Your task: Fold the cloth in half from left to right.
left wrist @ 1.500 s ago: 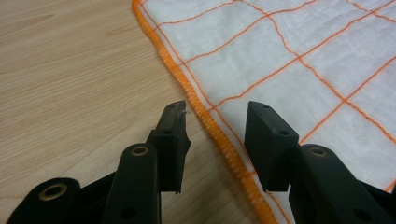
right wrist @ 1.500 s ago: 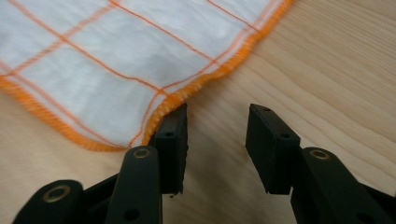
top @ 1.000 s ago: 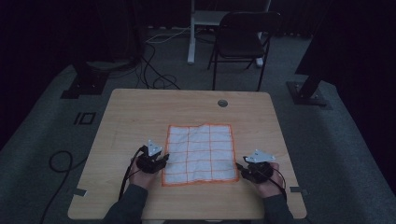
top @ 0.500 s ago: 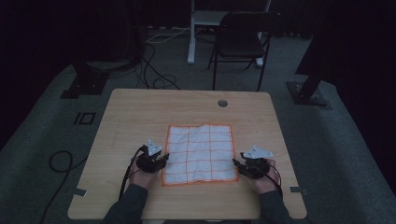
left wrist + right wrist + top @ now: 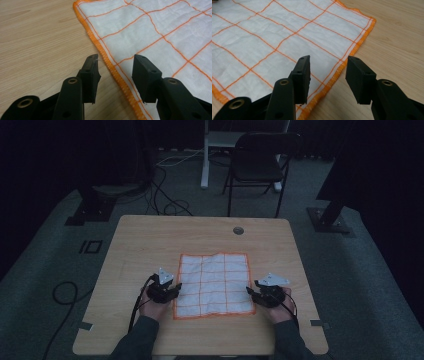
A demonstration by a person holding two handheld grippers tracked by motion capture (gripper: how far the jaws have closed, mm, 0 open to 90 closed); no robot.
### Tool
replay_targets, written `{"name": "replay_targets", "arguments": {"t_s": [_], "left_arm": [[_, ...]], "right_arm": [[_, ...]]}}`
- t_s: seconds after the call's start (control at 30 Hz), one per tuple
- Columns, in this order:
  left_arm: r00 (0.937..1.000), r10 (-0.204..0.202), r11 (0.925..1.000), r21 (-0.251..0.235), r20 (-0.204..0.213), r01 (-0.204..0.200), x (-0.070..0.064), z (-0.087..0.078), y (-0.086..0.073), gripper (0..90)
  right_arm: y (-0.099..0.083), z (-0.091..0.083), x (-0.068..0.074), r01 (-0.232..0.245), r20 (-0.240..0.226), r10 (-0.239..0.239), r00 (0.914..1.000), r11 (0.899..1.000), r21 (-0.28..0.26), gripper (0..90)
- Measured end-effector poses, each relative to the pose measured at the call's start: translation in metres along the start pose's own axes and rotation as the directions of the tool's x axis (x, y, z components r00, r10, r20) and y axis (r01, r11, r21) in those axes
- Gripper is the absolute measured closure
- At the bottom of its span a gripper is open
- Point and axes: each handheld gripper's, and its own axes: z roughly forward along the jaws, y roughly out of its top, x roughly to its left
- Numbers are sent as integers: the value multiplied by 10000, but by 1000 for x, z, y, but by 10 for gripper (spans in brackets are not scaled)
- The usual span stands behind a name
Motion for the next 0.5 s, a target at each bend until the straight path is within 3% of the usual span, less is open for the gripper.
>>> {"name": "replay_targets", "arguments": {"t_s": [0.5], "left_arm": [[9992, -406, 9991, 135, -63, 407, 4, 11, 4, 566]], "right_arm": [[6, 15, 0, 37, -101, -37, 9999, 10000, 8, 545]]}}
